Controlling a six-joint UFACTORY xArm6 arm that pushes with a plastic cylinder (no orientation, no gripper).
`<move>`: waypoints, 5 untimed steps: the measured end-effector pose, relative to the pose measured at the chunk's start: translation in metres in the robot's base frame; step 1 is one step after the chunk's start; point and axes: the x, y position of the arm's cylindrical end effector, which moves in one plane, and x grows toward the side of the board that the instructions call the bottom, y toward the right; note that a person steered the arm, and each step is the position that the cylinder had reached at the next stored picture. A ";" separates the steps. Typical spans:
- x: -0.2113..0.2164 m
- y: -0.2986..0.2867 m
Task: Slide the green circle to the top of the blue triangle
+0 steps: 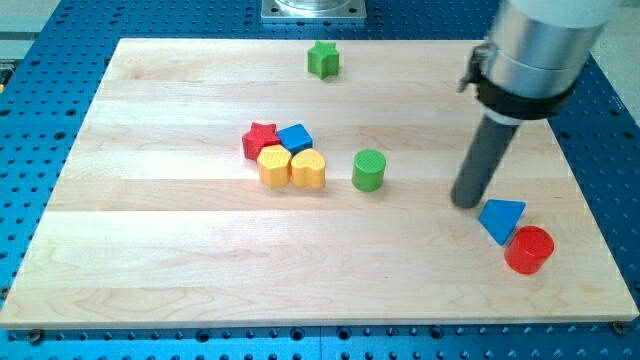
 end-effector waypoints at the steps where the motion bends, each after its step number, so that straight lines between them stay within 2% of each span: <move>1: 0.029 0.014; 3: 0.022 0.008; 4: 0.021 -0.073; 5: 0.039 -0.168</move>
